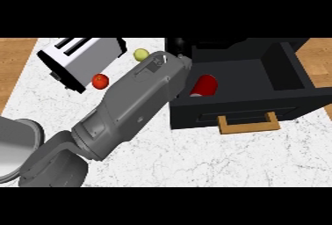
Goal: Pick up the can, place it into the drawer and close the drawer
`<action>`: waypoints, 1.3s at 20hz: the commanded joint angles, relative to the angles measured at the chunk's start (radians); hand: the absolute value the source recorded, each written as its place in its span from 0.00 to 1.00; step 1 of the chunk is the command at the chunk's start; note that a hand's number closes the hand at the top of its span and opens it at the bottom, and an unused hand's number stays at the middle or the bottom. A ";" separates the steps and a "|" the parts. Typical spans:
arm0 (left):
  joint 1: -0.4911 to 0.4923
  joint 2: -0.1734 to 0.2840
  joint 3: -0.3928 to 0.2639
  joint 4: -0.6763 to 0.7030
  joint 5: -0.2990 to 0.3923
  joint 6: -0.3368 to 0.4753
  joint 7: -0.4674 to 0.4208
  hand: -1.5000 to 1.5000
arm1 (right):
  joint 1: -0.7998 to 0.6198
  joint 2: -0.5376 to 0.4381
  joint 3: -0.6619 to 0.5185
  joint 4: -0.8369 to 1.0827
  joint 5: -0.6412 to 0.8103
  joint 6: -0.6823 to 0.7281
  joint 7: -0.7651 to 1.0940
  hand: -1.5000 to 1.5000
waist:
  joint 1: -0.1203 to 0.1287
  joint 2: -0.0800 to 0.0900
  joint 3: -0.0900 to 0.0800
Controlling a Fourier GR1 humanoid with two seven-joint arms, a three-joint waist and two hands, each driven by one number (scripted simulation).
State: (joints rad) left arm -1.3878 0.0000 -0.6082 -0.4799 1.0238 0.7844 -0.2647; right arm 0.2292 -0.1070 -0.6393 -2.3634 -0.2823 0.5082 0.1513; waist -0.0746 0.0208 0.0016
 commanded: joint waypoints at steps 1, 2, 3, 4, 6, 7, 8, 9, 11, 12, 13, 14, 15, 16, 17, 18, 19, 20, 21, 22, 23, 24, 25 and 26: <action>-0.039 0.000 0.008 0.011 0.018 -0.013 -0.019 0.00 | -0.076 0.005 0.086 -0.069 0.163 -0.026 0.006 0.00 | 0.021 0.002 -0.001; -0.030 0.000 -0.005 -0.030 0.030 0.023 -0.014 0.00 | -0.078 0.013 0.106 -0.080 0.210 -0.019 -0.015 0.00 | 0.027 -0.004 -0.001; -0.018 0.000 0.012 0.008 0.020 -0.004 -0.062 0.00 | -0.067 -0.003 0.105 -0.047 0.253 0.020 -0.067 0.00 | 0.025 0.000 0.000; -0.028 0.000 0.017 0.007 0.028 -0.001 -0.072 0.00 | -0.105 0.022 0.161 -0.087 0.310 -0.018 -0.036 0.00 | 0.028 0.003 -0.001; -0.002 0.000 0.002 -0.008 0.035 0.005 -0.073 0.00 | -0.125 0.012 0.171 -0.002 0.399 -0.005 -0.119 0.00 | 0.037 -0.002 0.000; -0.050 0.000 0.003 -0.003 0.041 0.015 -0.012 0.00 | -0.131 0.009 0.201 -0.028 0.437 -0.013 -0.092 0.00 | 0.041 -0.006 0.000; -0.036 0.000 0.006 0.008 0.036 0.014 -0.052 0.00 | -0.153 0.029 0.256 -0.025 0.503 -0.026 -0.107 0.00 | 0.045 -0.002 -0.001; -0.055 0.000 0.008 0.018 0.049 0.004 -0.033 0.00 | -0.139 0.042 0.284 -0.046 0.535 -0.026 -0.109 0.00 | 0.031 -0.002 0.000; -0.026 0.000 0.014 -0.027 0.043 -0.001 -0.028 0.00 | -0.235 0.020 0.341 0.033 0.650 -0.072 -0.079 0.00 | 0.073 -0.009 -0.002; -0.066 0.000 0.002 -0.035 0.054 0.036 0.012 0.00 | -0.248 0.010 0.389 0.021 0.696 -0.062 -0.058 0.00 | 0.063 -0.009 -0.002; -0.051 0.000 0.023 0.006 0.029 -0.011 -0.001 0.00 | -0.231 0.027 0.406 0.078 0.777 -0.090 -0.110 0.00 | 0.082 -0.010 -0.002; -0.043 0.000 0.002 -0.038 0.055 0.043 0.003 0.00 | -0.284 0.002 0.433 0.097 0.820 -0.104 -0.116 0.00 | 0.068 -0.008 -0.001; -0.022 0.000 0.014 -0.011 0.032 -0.004 -0.018 0.00 | -0.261 0.023 0.464 0.134 0.870 -0.129 -0.166 0.00 | 0.075 -0.010 -0.001; -0.072 0.010 0.036 -0.001 0.029 0.008 0.020 0.00 | -0.287 0.027 0.495 0.168 0.914 -0.156 -0.168 0.00 | 0.085 -0.012 -0.001; -0.061 0.000 0.032 0.001 0.019 -0.003 0.013 0.00 | -0.386 0.017 0.503 0.193 0.931 -0.176 -0.096 0.00 | 0.088 -0.013 -0.002; -0.022 0.001 0.030 -0.008 0.012 -0.015 0.003 0.00 | -0.341 0.028 0.537 0.232 0.991 -0.205 -0.166 0.00 | 0.087 -0.014 -0.002; -0.044 0.000 0.016 -0.048 0.008 0.038 0.044 0.00 | -0.371 0.015 0.526 0.294 1.005 -0.226 -0.180 0.00 | 0.092 -0.018 -0.001; -0.028 0.012 0.025 -0.007 -0.002 -0.008 0.023 0.00 | -0.447 0.025 0.572 0.305 1.049 -0.238 -0.121 0.00 | 0.091 -0.014 -0.002; -0.057 0.035 0.030 -0.024 -0.003 0.015 0.061 0.00 | -0.422 0.020 0.586 0.355 1.086 -0.265 -0.178 0.00 | 0.094 -0.017 -0.002; -0.018 0.029 0.036 -0.024 -0.011 0.017 0.038 0.00 | -0.419 0.003 0.590 0.369 1.098 -0.273 -0.209 0.00 | 0.088 -0.017 -0.001; -0.029 0.050 0.033 -0.038 -0.003 -0.018 0.075 0.00 | -0.504 0.011 0.618 0.445 1.143 -0.284 -0.163 0.00 | 0.103 -0.016 -0.002; -0.026 0.058 0.027 -0.073 -0.015 0.014 0.087 0.00 | -0.531 -0.008 0.599 0.483 1.137 -0.278 -0.165 0.00 | 0.104 -0.020 -0.002; -0.011 0.071 0.039 -0.046 -0.023 -0.016 0.071 0.00 | -0.505 0.004 0.645 0.502 1.176 -0.316 -0.213 0.00 | 0.092 -0.017 -0.002; 0.042 0.036 0.010 -0.106 -0.044 0.040 0.048 0.00 | -0.541 -0.027 0.606 0.546 1.158 -0.293 -0.209 0.00 | 0.102 -0.022 -0.002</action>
State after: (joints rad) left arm -1.4013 0.0388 -0.5825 -0.5309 1.0111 0.7936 -0.2125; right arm -0.2374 -0.1056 -0.0549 -1.9475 0.8100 0.2442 -0.0290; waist 0.0200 0.0033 -0.0003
